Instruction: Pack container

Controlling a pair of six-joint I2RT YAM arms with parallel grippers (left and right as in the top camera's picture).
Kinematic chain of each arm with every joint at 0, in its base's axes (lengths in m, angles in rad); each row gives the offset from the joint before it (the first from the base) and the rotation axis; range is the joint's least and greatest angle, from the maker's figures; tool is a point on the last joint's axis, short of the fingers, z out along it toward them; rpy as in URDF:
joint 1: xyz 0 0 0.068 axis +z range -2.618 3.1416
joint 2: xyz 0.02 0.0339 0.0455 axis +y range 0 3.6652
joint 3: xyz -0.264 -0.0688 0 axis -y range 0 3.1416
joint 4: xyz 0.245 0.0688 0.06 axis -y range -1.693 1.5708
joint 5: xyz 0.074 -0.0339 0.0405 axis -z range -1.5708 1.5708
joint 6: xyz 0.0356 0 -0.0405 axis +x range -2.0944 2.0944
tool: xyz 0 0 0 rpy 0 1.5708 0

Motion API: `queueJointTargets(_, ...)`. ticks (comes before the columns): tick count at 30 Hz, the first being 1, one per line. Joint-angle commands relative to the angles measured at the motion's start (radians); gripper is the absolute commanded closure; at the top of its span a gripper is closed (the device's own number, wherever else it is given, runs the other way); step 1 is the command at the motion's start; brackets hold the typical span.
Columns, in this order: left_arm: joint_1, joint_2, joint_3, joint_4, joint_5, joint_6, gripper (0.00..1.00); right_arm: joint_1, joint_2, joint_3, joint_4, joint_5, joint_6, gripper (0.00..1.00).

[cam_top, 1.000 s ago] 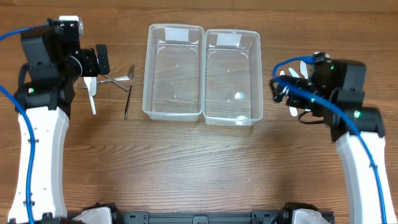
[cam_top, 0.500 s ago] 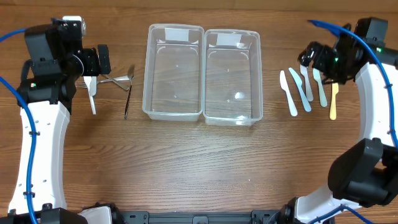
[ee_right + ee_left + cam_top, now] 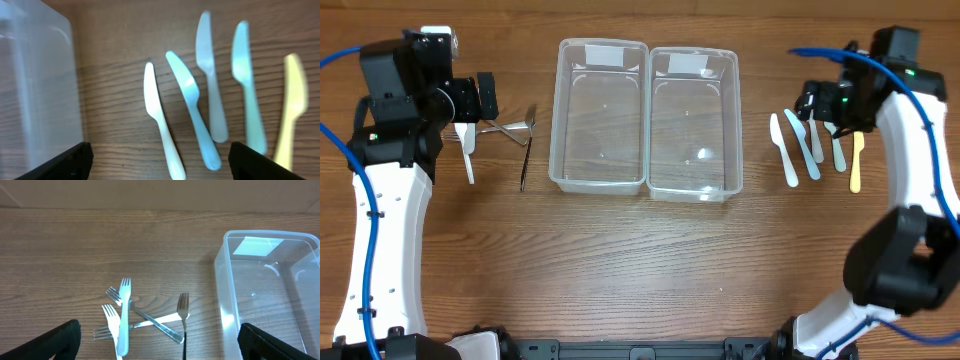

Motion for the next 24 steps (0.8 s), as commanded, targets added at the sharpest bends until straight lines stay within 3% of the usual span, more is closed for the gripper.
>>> queueJointTargets(1, 0.005, 0.004, 0.031, 0.001, -0.003, 0.023, 0.00, 0.022, 0.095, 0.018, -0.006, 0.023, -0.021, 0.16)
queueJointTargets(18, 0.005, 0.004, 0.031, 0.001, -0.003, 0.023, 0.00, 0.048, 0.188, -0.028, -0.007, 0.042, -0.020, 0.31)
queueJointTargets(24, 0.005, 0.004, 0.031, 0.001, -0.003, 0.023, 0.00, 0.048, 0.188, -0.028, -0.010, 0.042, -0.021, 0.31)
